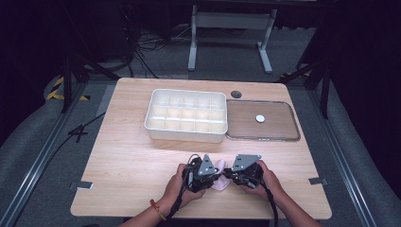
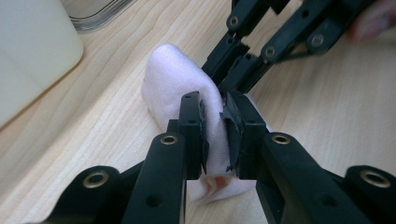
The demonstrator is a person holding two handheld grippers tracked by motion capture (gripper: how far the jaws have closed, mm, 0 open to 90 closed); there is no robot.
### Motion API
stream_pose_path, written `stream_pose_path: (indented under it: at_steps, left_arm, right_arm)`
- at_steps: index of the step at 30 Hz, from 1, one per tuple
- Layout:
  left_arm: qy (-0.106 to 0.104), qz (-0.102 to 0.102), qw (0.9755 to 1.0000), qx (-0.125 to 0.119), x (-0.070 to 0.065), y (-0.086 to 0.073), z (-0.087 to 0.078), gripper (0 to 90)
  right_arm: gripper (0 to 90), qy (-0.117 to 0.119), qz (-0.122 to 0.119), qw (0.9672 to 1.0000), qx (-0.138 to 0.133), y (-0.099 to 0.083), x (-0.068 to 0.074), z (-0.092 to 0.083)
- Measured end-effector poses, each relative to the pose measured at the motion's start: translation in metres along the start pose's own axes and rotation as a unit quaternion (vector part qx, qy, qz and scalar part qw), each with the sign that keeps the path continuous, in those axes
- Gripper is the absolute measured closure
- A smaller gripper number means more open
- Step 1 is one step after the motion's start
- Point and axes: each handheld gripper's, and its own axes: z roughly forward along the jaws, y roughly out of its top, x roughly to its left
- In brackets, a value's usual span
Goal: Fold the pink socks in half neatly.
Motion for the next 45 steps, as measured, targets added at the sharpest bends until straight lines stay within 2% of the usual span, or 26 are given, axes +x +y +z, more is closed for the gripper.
stream_pose_path:
  at_steps: [3,5,7,13,19,22,25,27,29,32,36,38,40,45]
  left_arm:
    - [-0.004,-0.006,1.0,-0.002,-0.001,0.0,0.002,77.9]
    - [-0.011,-0.009,0.9999,-0.003,-0.001,-0.001,0.003,77.3]
    - [-0.019,-0.011,0.9997,-0.007,-0.001,-0.001,0.003,76.2]
    - [-0.042,-0.021,0.9988,-0.01,-0.002,-0.003,0.007,69.6]
    - [-0.043,-0.017,0.9989,-0.006,-0.003,-0.004,0.009,68.2]
    - [-0.031,0.003,0.9995,0.005,-0.005,-0.003,0.009,67.9]
    - [-0.032,-0.001,0.9995,0.004,-0.005,-0.003,0.011,67.8]
    - [-0.031,0.0,0.9995,0.005,-0.005,-0.003,0.011,67.8]
    - [-0.03,0.001,0.9996,0.002,-0.006,-0.003,0.012,67.8]
    - [-0.03,0.004,0.9995,0.004,-0.006,-0.003,0.012,67.7]
    - [-0.038,-0.001,0.9993,0.004,-0.005,-0.003,0.011,66.7]
    - [-0.045,-0.001,0.999,0.002,-0.004,-0.004,0.01,66.4]
    - [-0.064,-0.007,0.9979,-0.001,-0.005,-0.004,0.008,65.3]
    - [-0.087,0.004,0.9962,0.003,-0.005,-0.005,0.003,63.2]
  right_arm:
    - [82.6,-0.007,0.002,1.0,0.004,-0.001,-0.006,-0.005]
    - [83.8,-0.008,0.015,0.9998,0.004,-0.004,-0.01,-0.005]
    - [84.9,-0.008,0.018,0.9997,0.013,-0.007,-0.01,-0.002]
    - [85.1,-0.009,0.023,0.9996,0.009,-0.006,-0.01,0.0]
    - [82.0,-0.01,0.026,0.9996,0.006,-0.006,-0.012,-0.002]
    - [79.7,-0.02,0.036,0.999,-0.018,-0.004,-0.015,-0.01]
    - [76.2,-0.02,0.057,0.9963,-0.062,0.001,-0.016,-0.022]
    - [73.6,-0.022,0.067,0.9942,-0.08,0.003,-0.015,-0.025]
    - [72.5,-0.015,0.065,0.9941,-0.085,0.004,-0.012,-0.024]
    - [68.3,-0.009,0.062,0.9949,-0.079,0.006,-0.009,-0.017]
    - [70.3,-0.016,0.052,0.9975,-0.046,0.004,-0.008,-0.007]
    - [70.8,-0.013,0.06,0.9974,-0.037,0.001,-0.01,-0.003]
    - [70.8,-0.013,0.057,0.998,-0.023,-0.002,-0.01,0.0]
    - [71.9,-0.011,0.046,0.9988,-0.015,-0.002,-0.006,0.003]
